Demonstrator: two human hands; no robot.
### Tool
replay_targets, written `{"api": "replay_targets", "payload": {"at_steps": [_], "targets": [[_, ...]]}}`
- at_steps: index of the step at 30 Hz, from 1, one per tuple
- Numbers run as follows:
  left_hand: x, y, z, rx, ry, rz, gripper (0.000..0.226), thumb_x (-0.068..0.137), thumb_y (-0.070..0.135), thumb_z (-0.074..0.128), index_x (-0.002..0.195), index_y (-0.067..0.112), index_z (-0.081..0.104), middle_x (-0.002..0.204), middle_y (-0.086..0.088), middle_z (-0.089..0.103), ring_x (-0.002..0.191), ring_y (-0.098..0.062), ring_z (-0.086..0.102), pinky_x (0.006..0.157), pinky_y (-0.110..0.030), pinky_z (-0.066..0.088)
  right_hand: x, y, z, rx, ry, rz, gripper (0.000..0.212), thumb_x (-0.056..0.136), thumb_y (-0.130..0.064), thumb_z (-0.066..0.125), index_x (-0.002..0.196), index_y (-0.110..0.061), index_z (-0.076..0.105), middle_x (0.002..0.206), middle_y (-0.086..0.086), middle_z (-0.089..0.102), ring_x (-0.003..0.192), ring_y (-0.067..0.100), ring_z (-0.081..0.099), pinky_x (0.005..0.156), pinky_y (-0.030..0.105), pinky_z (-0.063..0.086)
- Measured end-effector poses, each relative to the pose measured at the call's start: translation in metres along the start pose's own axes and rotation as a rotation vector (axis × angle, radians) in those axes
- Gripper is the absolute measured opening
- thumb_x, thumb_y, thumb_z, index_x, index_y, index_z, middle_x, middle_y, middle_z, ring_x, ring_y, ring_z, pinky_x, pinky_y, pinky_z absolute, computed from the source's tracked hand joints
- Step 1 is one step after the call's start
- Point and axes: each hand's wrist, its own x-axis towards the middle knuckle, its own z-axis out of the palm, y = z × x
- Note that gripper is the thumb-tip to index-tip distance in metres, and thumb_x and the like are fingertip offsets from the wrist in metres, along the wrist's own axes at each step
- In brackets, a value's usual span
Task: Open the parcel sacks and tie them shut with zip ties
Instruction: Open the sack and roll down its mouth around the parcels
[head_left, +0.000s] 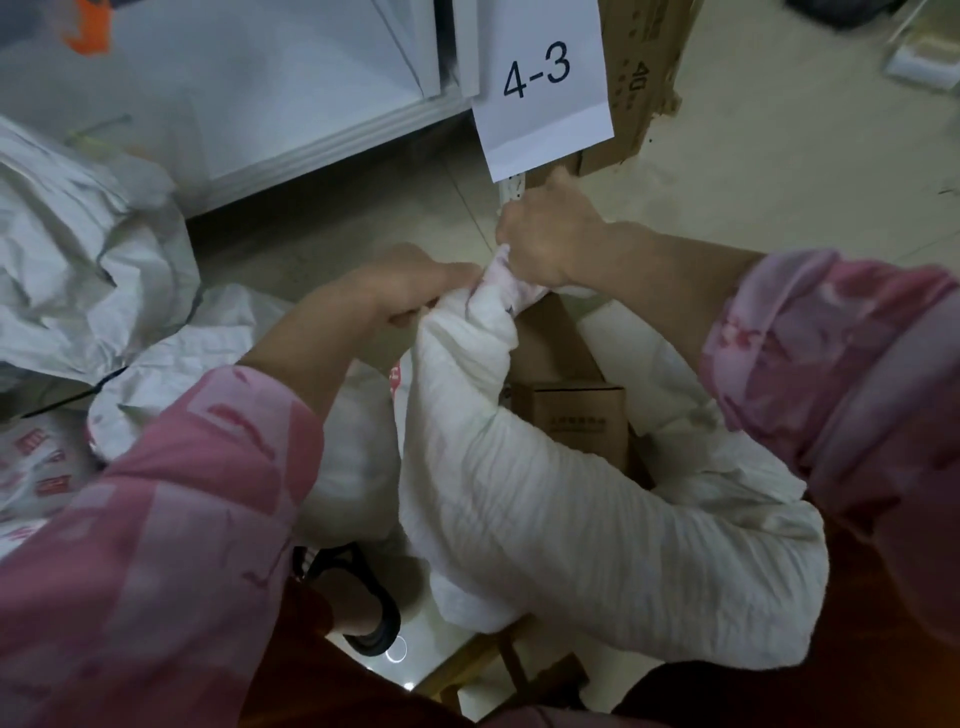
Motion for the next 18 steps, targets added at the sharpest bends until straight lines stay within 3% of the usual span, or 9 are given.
{"api": "replay_targets", "payload": {"at_steps": [1, 3, 5, 7, 10, 12, 14, 16, 18], "targets": [[-0.002, -0.001, -0.004, 0.15, 0.032, 0.013, 0.048, 0.083, 0.061, 0.056, 0.072, 0.014, 0.054, 0.063, 0.001, 0.047, 0.053, -0.012, 0.036, 0.047, -0.022, 0.03, 0.004, 0.001, 0.0, 0.021, -0.054, 0.034, 0.023, 0.093, -0.018, 0.043, 0.071, -0.013, 0.04, 0.064, -0.001, 0.035, 0.078, 0.019, 0.04, 0.091, 0.038, 0.029], [-0.009, -0.007, -0.007, 0.277, -0.063, -0.005, 0.062, 0.07, 0.076, 0.054, 0.073, 0.014, 0.053, 0.062, 0.0, 0.046, 0.052, -0.012, 0.035, 0.048, -0.023, 0.028, 0.01, 0.002, 0.0, 0.095, -0.117, 0.103, 0.023, 0.093, -0.016, 0.042, 0.07, -0.013, 0.038, 0.065, -0.001, 0.036, 0.08, 0.02, 0.041, 0.093, 0.04, 0.03], [-0.012, -0.017, -0.004, 0.241, -0.208, -0.029, 0.049, 0.08, 0.058, 0.061, 0.077, 0.01, 0.055, 0.062, -0.001, 0.049, 0.05, -0.012, 0.041, 0.048, -0.02, 0.033, 0.015, -0.001, -0.004, 0.131, -0.102, 0.141, 0.009, 0.09, -0.015, 0.044, 0.082, -0.011, 0.043, 0.07, 0.001, 0.042, 0.085, 0.023, 0.043, 0.095, 0.042, 0.03], [-0.011, -0.023, -0.002, -0.08, -0.308, -0.066, 0.034, 0.094, 0.022, 0.056, 0.063, 0.009, 0.048, 0.044, 0.003, 0.04, 0.034, -0.006, 0.031, 0.036, -0.014, 0.025, 0.017, -0.004, -0.01, 0.107, -0.019, 0.16, 0.012, 0.088, -0.015, 0.049, 0.099, -0.011, 0.048, 0.093, 0.007, 0.052, 0.099, 0.027, 0.044, 0.096, 0.044, 0.03], [-0.002, -0.031, -0.003, -0.623, -0.304, -0.153, 0.043, 0.094, -0.003, 0.041, 0.055, 0.015, 0.032, 0.037, 0.007, 0.025, 0.027, 0.0, 0.018, 0.032, -0.012, 0.01, -0.001, -0.015, -0.035, 0.252, 0.051, 0.137, 0.041, 0.088, -0.03, 0.054, 0.124, -0.012, 0.047, 0.123, 0.012, 0.047, 0.117, 0.03, 0.04, 0.094, 0.042, 0.034], [0.002, -0.038, -0.004, -0.866, -0.237, -0.205, 0.039, 0.093, -0.007, 0.036, 0.06, 0.015, 0.033, 0.04, 0.007, 0.027, 0.025, -0.003, 0.019, 0.029, -0.01, 0.009, -0.027, -0.031, -0.05, 0.413, -0.103, 0.07, 0.055, 0.083, -0.055, 0.054, 0.121, -0.015, 0.051, 0.121, 0.007, 0.052, 0.115, 0.028, 0.044, 0.086, 0.037, 0.037], [0.0, -0.038, -0.001, -1.064, -0.19, -0.212, 0.037, 0.093, -0.006, 0.034, 0.063, 0.014, 0.037, 0.042, 0.006, 0.031, 0.026, -0.003, 0.022, 0.027, -0.012, 0.014, -0.058, -0.056, -0.056, 0.413, -0.322, 0.061, 0.057, 0.075, -0.068, 0.058, 0.1, -0.018, 0.054, 0.1, -0.002, 0.058, 0.097, 0.022, 0.052, 0.077, 0.033, 0.04], [-0.002, -0.039, 0.005, -1.274, -0.148, -0.209, 0.037, 0.094, -0.006, 0.036, 0.062, 0.013, 0.036, 0.043, 0.005, 0.03, 0.027, -0.002, 0.022, 0.028, -0.011, 0.016, -0.076, -0.073, -0.051, 0.275, -0.331, 0.071, 0.039, 0.081, -0.052, 0.063, 0.084, -0.016, 0.047, 0.087, -0.003, 0.057, 0.083, 0.018, 0.047, 0.076, 0.032, 0.035], [-0.001, -0.045, 0.008, -1.493, -0.121, -0.222, 0.035, 0.093, -0.006, 0.038, 0.064, 0.013, 0.034, 0.047, 0.005, 0.027, 0.028, -0.003, 0.022, 0.029, -0.01, 0.017, -0.083, -0.08, -0.044, 0.096, -0.197, 0.098, 0.014, 0.084, -0.02, 0.061, 0.089, -0.015, 0.049, 0.095, 0.001, 0.06, 0.084, 0.021, 0.048, 0.082, 0.034, 0.035]]}}
